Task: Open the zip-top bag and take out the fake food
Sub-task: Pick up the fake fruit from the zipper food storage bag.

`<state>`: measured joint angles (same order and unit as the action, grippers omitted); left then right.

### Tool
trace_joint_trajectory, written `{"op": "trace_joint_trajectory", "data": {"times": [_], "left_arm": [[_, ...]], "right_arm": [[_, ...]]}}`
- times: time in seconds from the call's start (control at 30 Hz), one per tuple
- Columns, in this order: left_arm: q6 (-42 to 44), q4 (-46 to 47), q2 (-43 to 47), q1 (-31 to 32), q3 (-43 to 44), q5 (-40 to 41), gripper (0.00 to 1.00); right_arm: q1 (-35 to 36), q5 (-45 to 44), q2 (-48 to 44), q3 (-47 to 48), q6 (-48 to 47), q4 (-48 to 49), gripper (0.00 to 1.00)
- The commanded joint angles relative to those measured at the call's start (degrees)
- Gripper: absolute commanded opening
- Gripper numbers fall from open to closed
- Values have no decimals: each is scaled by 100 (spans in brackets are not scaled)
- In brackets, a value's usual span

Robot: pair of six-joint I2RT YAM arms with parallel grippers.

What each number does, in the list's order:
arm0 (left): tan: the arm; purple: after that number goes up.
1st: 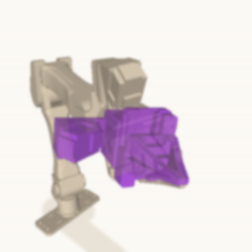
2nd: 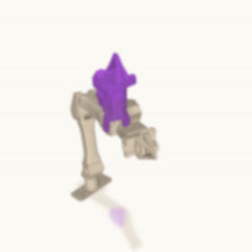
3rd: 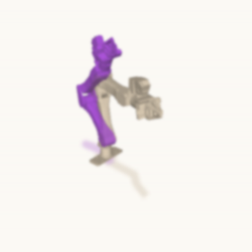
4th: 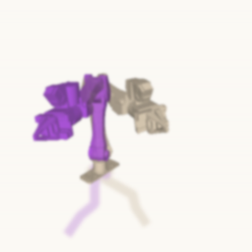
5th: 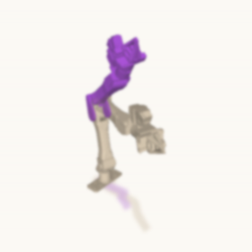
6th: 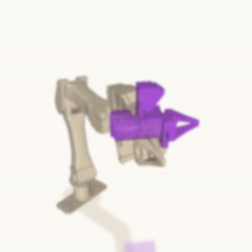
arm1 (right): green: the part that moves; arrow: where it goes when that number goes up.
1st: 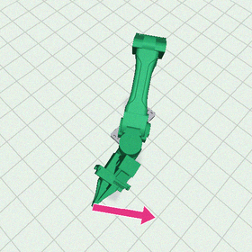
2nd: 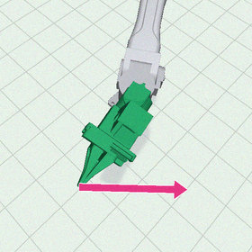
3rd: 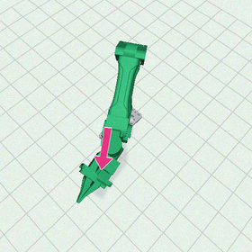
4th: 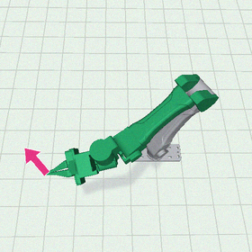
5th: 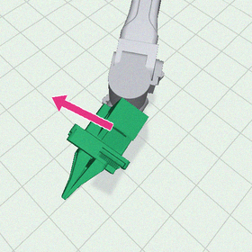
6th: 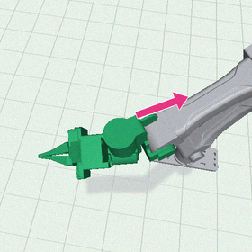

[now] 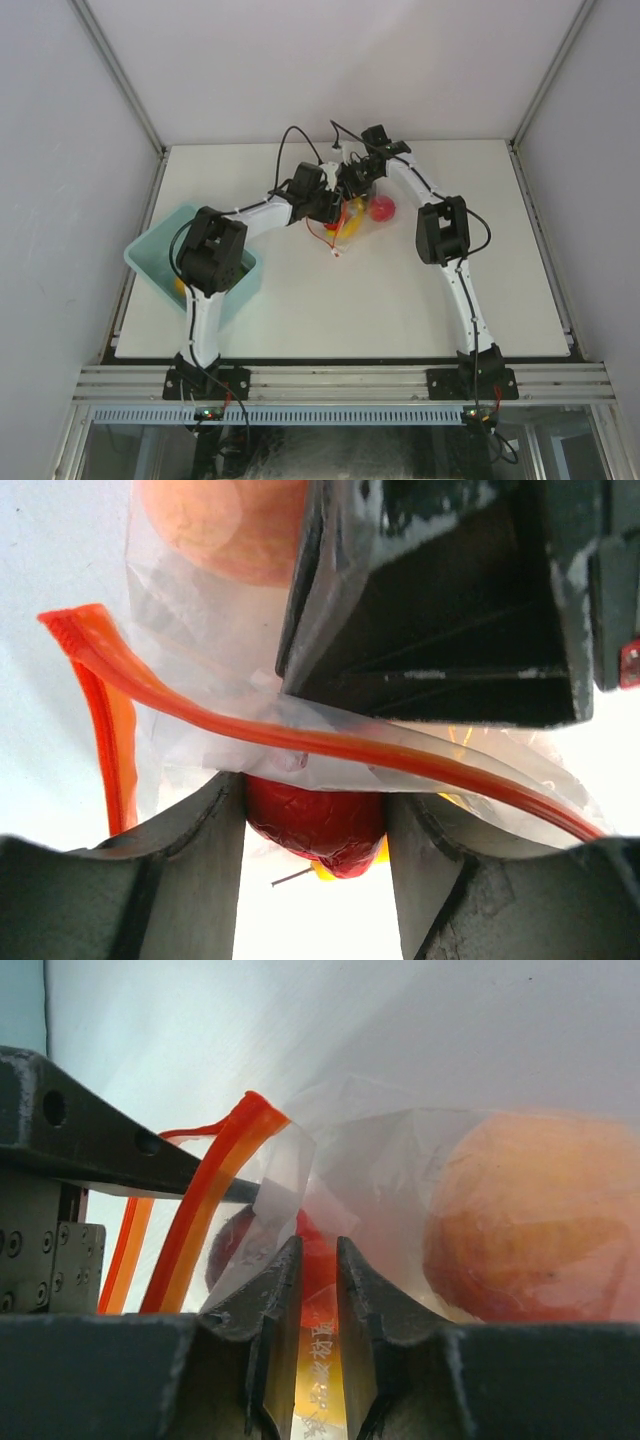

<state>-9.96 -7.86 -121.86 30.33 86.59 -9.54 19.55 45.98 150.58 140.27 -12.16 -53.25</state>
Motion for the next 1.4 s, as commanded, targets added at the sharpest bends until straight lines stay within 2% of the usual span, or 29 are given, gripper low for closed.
{"op": "trace_joint_trajectory", "data": {"times": [0.0,0.13,0.33,0.67,0.9,1.23,1.37], "left_arm": [[44,328,676,-17,-330,111,21],[105,519,1052,-28,-639,164,16],[246,573,1406,-33,-920,349,14],[686,34,1853,-28,-1005,780,6],[951,-531,2180,-27,-989,1362,2],[601,-521,3300,-31,-1855,1744,1],[379,-357,4026,-26,-2290,1914,1]], "right_arm": [[-161,130,-566,-425,426,804,20],[-277,266,-937,-935,682,1420,23],[-379,420,-1160,-1116,895,1774,25],[-581,841,-1701,-1963,1425,2861,26],[-602,978,-1717,-2041,1493,2998,26],[-611,939,-2105,-2377,1469,3139,26],[-563,840,-2445,-2600,1386,3217,26]]}}
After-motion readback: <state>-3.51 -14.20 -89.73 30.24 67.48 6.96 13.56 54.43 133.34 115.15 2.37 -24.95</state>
